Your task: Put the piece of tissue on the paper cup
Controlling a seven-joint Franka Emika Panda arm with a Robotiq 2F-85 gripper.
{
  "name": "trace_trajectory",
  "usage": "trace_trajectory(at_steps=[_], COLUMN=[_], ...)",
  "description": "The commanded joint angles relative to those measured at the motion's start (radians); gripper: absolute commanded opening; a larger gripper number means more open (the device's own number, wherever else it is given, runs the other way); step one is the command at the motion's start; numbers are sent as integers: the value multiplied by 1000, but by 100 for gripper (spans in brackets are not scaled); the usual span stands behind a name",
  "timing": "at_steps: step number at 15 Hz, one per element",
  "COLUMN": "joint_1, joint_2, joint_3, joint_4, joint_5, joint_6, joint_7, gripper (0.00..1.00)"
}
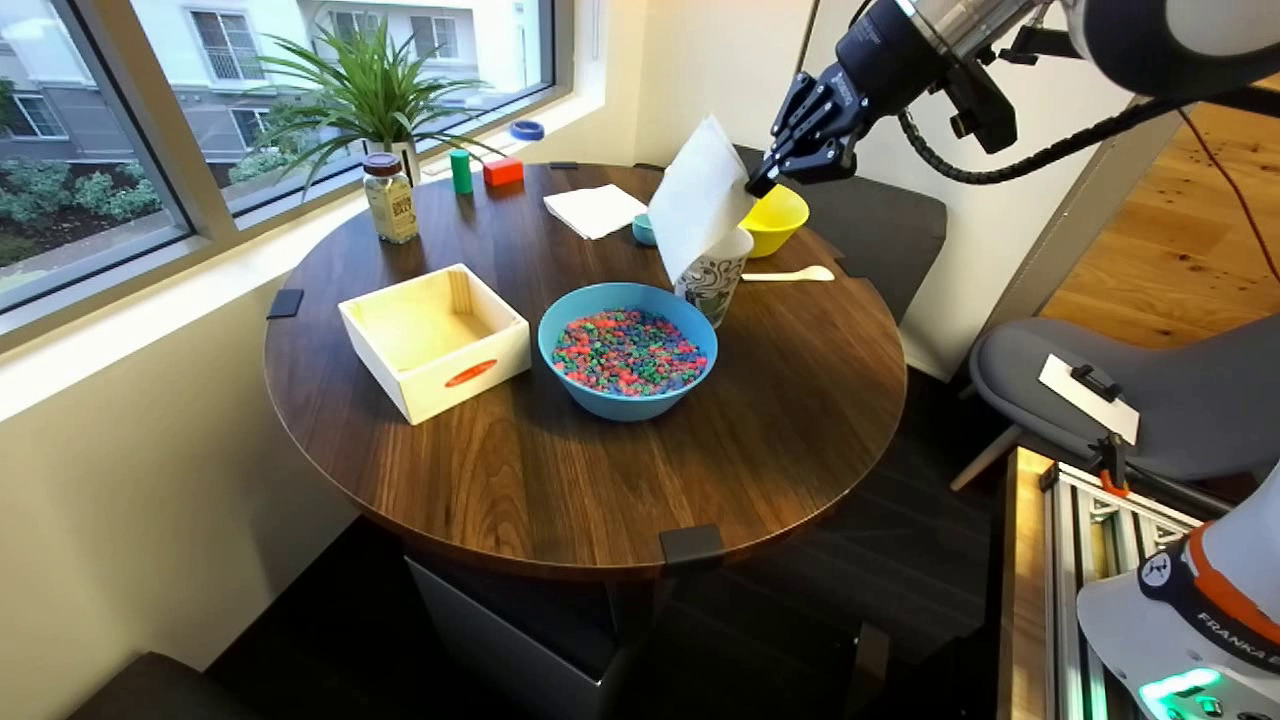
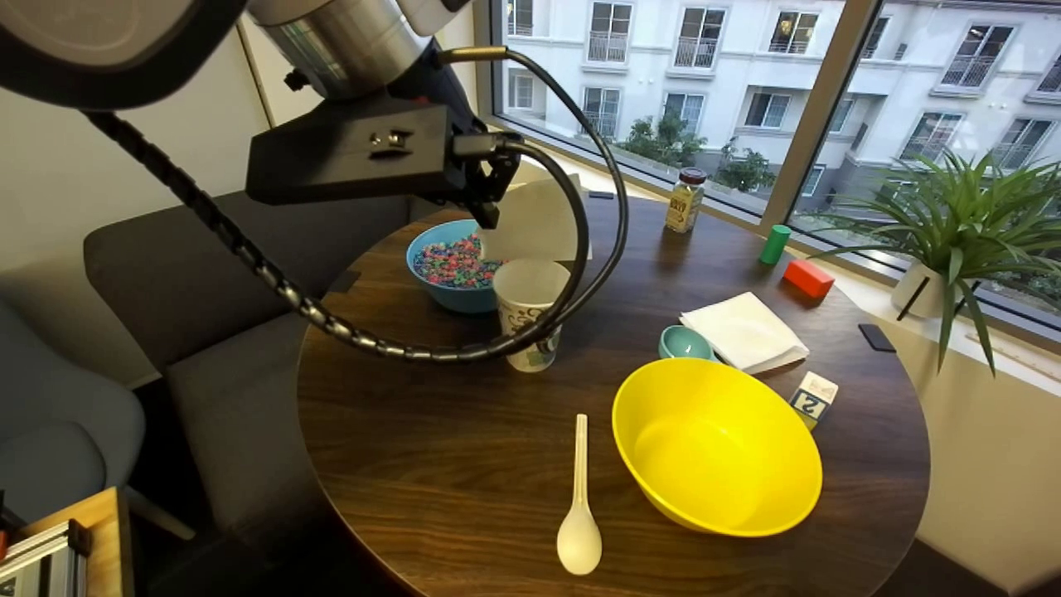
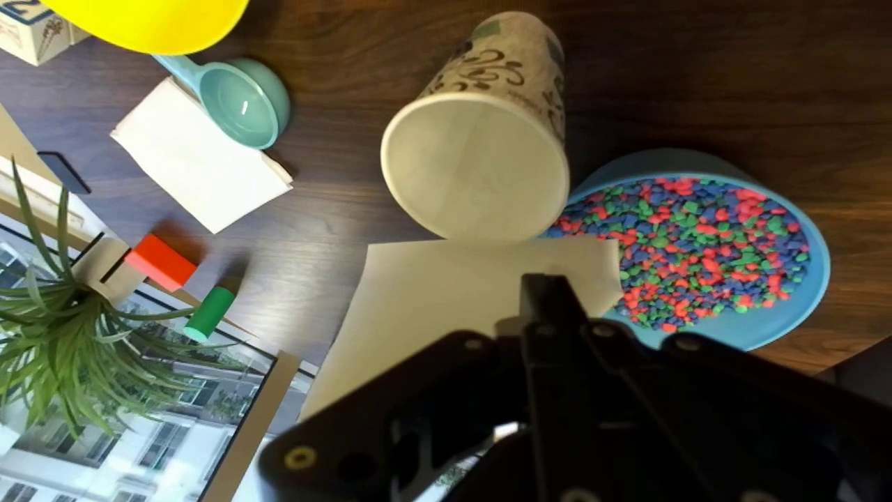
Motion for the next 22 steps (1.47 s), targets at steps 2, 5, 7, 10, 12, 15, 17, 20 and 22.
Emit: trace_trajectory(at_steps=[2, 5, 7, 10, 12, 15, 17, 20, 22], joint_1=[-25, -46, -58, -67, -66, -70, -72, -72, -69], joint_2=[-48, -70, -78, -79, -74, -67, -60, -44, -33], joint_3=[3, 1, 0, -8, -14, -18, -24, -33, -40], joint_4=[-36, -45, -48, -54, -59, -69, -72, -67, -65], joint_5=[-13, -21, -24, -15, -8, -12, -9, -3, 5], joint_6=[-48, -71, -95, -120, -106, -99, -91, -79, -73], joint_7=[2, 13, 18, 15, 7, 8, 9, 9, 3], gripper=[0, 0, 0, 0, 0, 0, 0, 0, 0])
